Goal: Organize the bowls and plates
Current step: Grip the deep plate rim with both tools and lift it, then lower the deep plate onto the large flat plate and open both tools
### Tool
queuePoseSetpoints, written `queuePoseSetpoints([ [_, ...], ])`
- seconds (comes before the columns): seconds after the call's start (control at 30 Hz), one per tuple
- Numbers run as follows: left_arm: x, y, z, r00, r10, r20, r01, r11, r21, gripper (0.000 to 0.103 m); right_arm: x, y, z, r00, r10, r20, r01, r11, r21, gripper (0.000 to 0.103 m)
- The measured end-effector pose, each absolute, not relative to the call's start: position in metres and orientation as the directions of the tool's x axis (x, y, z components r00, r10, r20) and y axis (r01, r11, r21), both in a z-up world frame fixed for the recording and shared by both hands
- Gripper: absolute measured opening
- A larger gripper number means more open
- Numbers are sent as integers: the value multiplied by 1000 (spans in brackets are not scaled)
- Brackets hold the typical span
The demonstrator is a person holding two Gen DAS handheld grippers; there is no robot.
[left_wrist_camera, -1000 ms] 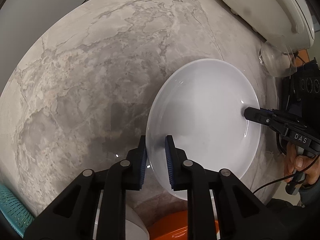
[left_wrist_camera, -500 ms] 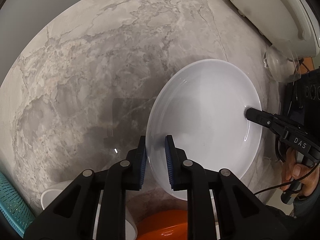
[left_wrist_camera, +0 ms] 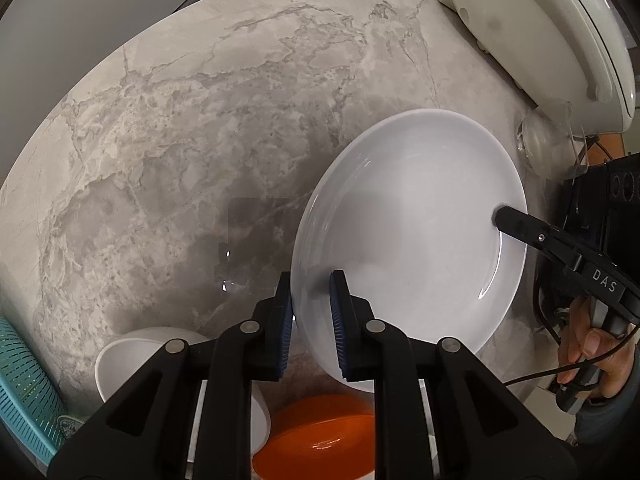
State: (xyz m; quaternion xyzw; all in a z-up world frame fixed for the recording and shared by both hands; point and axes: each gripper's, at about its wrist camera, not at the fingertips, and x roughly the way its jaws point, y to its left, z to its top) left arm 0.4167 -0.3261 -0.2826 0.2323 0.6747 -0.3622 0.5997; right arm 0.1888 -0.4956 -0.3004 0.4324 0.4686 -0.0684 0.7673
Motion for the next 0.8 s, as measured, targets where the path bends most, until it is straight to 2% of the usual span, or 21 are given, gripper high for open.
queuePoseSetpoints([
  [0.4, 399, -270, -222, -123, -133, -983, 713, 677, -181, 16, 179, -462, -259, 574, 335, -747, 428, 655, 622, 10],
  [0.8, 329, -151, -193, -96, -152, -984, 615, 768, -179, 16, 155, -380, -232, 533, 410, -740, 311, 718, 622, 10],
])
